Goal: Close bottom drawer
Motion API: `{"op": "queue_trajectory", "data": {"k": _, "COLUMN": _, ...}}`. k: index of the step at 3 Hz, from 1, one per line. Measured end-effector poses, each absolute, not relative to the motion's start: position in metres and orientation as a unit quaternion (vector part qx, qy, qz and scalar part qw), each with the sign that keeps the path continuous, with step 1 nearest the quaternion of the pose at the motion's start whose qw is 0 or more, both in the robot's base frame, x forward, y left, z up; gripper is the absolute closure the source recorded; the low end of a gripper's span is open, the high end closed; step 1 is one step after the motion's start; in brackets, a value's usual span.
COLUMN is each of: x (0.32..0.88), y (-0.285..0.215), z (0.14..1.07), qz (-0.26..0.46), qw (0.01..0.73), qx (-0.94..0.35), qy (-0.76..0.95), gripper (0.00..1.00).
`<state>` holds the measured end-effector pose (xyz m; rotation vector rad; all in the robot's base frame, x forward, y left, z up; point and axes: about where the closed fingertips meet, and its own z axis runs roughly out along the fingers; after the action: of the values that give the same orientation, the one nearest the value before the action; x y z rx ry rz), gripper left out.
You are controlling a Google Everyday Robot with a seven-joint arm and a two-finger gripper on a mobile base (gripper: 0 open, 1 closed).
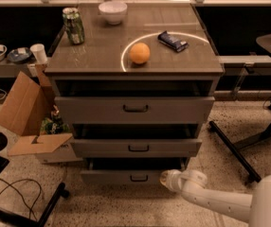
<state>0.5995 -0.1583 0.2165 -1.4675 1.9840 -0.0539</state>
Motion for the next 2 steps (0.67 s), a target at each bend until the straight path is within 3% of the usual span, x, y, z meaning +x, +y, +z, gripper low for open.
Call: {"op": "queue_trajectory", "data": {"k": 2, "x": 0.676, "y": -0.153, "z": 0.222, "qz": -0.026, "qw": 0.335, "qx": -0.553, "qy": 0.762, "gripper": 1.0}}
